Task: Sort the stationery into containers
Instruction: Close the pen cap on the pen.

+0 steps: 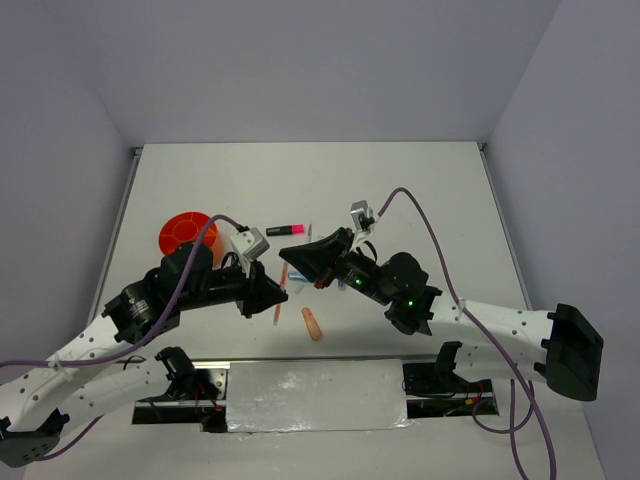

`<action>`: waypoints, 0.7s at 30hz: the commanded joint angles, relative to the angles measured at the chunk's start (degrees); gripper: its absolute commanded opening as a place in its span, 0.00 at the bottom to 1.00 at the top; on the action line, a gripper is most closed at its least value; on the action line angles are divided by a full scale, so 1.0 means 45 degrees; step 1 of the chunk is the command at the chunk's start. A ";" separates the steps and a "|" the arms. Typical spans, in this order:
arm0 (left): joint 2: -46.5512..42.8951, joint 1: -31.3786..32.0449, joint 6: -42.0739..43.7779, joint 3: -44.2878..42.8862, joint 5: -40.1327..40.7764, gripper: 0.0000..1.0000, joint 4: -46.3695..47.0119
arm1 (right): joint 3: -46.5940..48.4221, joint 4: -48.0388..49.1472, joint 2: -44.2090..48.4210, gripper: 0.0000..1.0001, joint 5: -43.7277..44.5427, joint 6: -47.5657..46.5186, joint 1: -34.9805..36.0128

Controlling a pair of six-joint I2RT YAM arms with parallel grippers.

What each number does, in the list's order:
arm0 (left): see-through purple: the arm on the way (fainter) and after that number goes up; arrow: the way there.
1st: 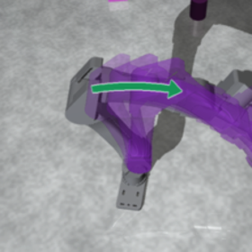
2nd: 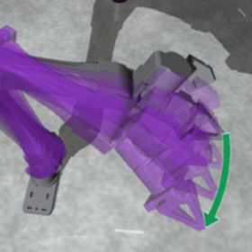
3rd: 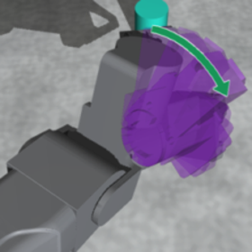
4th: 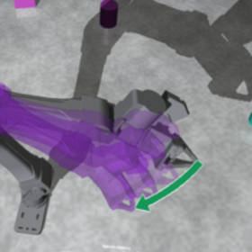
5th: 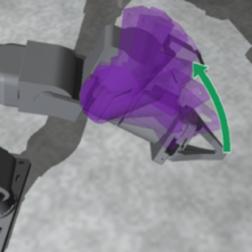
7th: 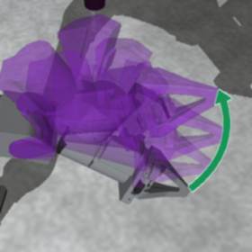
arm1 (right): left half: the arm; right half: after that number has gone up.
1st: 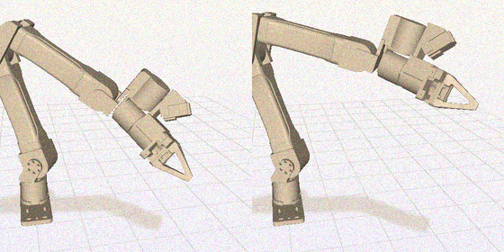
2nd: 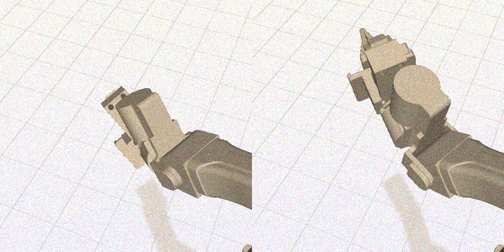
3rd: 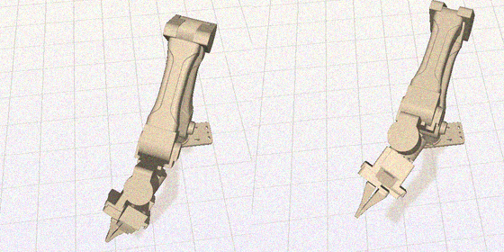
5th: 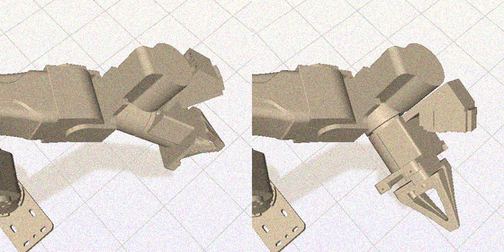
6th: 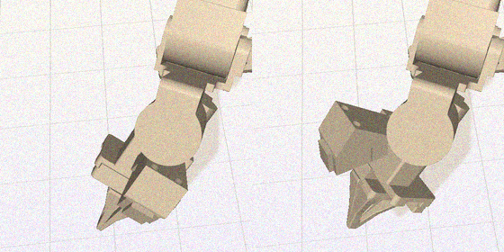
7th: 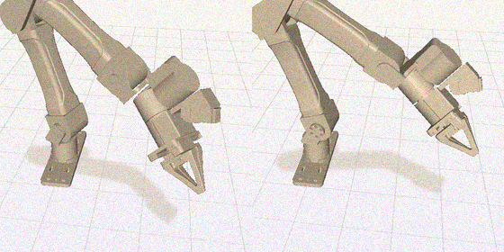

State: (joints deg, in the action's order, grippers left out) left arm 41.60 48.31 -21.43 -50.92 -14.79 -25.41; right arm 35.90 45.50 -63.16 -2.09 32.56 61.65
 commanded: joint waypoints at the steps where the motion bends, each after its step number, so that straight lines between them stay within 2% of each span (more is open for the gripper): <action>1: -0.0222 -0.0092 0.0466 -0.1655 0.0668 0.00 0.5939 | -0.0947 -0.3840 -0.0712 0.00 -0.1861 0.0207 0.0890; 6: -0.0456 -0.0073 0.0290 -0.0972 0.0806 0.00 0.6095 | -0.0246 -0.4639 -0.0225 0.02 -0.1237 0.0051 0.0852; 8: -0.0476 -0.0073 0.0367 -0.0835 0.0340 0.00 0.6038 | -0.0030 -0.4952 -0.0048 0.11 -0.0886 -0.0008 0.0812; 10: -0.0495 -0.0073 0.0485 -0.0562 0.0084 0.00 0.6017 | 0.0225 -0.5285 0.0361 0.15 -0.0748 -0.0105 0.0735; 11: -0.0553 -0.0073 0.0446 -0.0251 -0.0207 0.00 0.6075 | 0.0303 -0.5460 0.0479 0.21 -0.0650 -0.0144 0.0676; 13: -0.0671 -0.0073 0.0349 0.0160 -0.0366 0.00 0.6309 | 0.0634 -0.5811 0.0870 0.23 -0.0319 -0.0359 0.0656; 15: -0.0808 -0.0073 0.0231 0.0669 -0.0503 0.00 0.6720 | 0.1006 -0.6475 0.1124 0.28 0.0071 -0.0632 0.0617; 21: -0.0476 -0.0073 0.0115 0.1002 -0.0835 0.00 0.6973 | 0.1396 -0.7023 0.1943 0.53 0.0424 -0.0847 0.0344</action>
State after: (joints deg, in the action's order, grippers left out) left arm 40.16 48.29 -21.17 -44.45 -17.34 -11.68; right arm 41.74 26.55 -54.81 1.10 30.37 62.74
